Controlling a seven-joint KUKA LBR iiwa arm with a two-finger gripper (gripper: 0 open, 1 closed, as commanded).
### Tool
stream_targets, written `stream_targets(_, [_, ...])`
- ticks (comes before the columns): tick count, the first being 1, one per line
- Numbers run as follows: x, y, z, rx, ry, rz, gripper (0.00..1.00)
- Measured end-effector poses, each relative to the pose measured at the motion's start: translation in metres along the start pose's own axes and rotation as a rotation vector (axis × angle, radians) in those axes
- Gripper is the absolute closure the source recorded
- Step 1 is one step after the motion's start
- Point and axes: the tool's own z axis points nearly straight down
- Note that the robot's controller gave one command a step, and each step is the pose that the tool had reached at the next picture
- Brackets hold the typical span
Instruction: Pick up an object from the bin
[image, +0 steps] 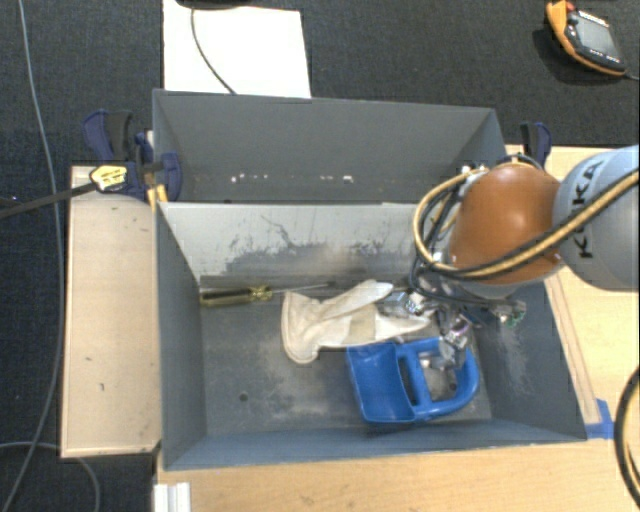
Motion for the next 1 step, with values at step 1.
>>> stream_targets(1, [-0.0055, -0.0067, 0.0302, 0.003, -0.002, 0.014, 0.0])
